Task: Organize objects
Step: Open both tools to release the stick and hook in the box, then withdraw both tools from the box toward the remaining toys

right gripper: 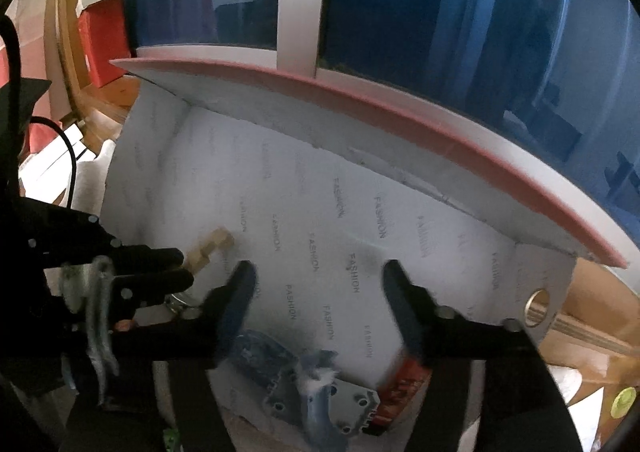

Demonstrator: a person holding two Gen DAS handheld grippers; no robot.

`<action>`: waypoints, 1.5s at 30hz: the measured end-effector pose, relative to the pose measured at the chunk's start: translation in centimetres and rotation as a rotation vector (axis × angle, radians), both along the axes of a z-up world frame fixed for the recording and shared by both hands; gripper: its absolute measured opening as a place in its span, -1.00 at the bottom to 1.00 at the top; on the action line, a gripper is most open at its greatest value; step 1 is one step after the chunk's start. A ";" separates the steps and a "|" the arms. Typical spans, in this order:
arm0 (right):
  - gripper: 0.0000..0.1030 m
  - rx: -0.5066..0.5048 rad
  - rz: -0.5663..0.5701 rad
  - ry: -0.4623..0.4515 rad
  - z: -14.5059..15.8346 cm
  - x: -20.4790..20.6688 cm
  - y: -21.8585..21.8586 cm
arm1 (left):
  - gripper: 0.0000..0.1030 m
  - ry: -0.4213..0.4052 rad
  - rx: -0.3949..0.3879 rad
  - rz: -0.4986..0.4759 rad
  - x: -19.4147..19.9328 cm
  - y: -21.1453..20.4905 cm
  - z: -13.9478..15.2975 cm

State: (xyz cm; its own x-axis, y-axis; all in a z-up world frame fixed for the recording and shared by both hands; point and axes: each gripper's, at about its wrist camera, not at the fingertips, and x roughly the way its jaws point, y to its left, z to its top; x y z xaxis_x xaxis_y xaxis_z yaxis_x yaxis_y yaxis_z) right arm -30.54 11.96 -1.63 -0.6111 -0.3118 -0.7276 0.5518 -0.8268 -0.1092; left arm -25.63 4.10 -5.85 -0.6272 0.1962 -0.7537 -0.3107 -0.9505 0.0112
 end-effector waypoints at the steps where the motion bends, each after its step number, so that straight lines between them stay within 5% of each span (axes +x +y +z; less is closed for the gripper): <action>1: 0.42 0.001 0.001 0.006 0.2 0.2 -0.1 | -0.70 0.002 0.001 0.003 0.0 -0.1 0.1; 4: 0.49 0.007 -0.002 0.013 0.3 0.5 -0.2 | -0.25 0.009 0.008 0.010 0.4 -0.2 0.4; 8: 0.50 0.014 -0.009 0.023 0.8 1.3 -0.3 | -0.12 0.023 0.019 0.009 1.0 -0.2 0.9; 10: 0.50 0.014 -0.016 0.025 1.0 1.5 -0.2 | 0.18 0.025 0.010 0.014 1.2 -0.4 1.0; 12: 0.50 0.012 -0.022 0.027 1.4 1.9 0.0 | 0.26 0.030 0.005 0.022 1.1 -0.1 1.2; 23: 0.60 -0.094 -0.115 -0.022 3.8 5.0 3.1 | 0.37 0.073 0.036 0.041 4.0 -0.5 3.6; 45: 0.61 -0.123 -0.110 0.082 8.4 14.1 5.0 | 0.38 0.186 0.035 0.053 11.7 -0.2 8.2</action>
